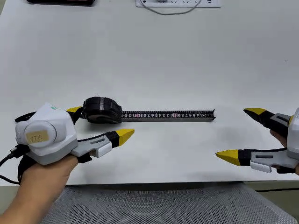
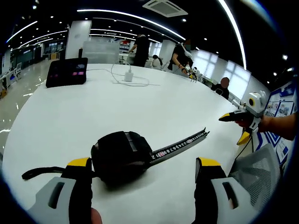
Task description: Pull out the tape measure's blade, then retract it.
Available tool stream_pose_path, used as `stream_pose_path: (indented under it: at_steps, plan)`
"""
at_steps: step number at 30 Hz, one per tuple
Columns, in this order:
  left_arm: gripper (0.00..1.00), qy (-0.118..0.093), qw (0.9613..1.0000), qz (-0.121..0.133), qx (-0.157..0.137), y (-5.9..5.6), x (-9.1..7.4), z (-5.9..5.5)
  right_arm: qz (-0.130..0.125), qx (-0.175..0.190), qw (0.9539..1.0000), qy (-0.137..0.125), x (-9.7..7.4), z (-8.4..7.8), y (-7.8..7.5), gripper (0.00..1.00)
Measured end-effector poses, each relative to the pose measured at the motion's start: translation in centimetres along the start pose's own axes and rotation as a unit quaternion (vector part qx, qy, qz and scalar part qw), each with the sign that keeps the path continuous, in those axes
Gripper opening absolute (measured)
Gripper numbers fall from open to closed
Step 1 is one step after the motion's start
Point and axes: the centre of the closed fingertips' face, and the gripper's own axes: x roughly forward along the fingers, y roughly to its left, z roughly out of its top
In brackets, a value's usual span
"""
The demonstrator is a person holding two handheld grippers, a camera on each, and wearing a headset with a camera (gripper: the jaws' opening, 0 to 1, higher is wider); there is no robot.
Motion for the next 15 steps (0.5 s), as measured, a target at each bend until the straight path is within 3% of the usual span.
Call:
stream_pose_path:
  at_steps: [5,15]
  plan:
    - [0.83,0.001,0.9996,0.026,-0.002,0.47,0.28,-0.03,0.007,-0.009,0.9999,0.005,0.21,0.11,-0.29,0.77]
    - [0.8,-0.001,0.9986,0.053,-0.01,0.91,0.85,0.0,0.023,-0.031,0.9991,0.019,0.78,0.03,-0.79,0.67]
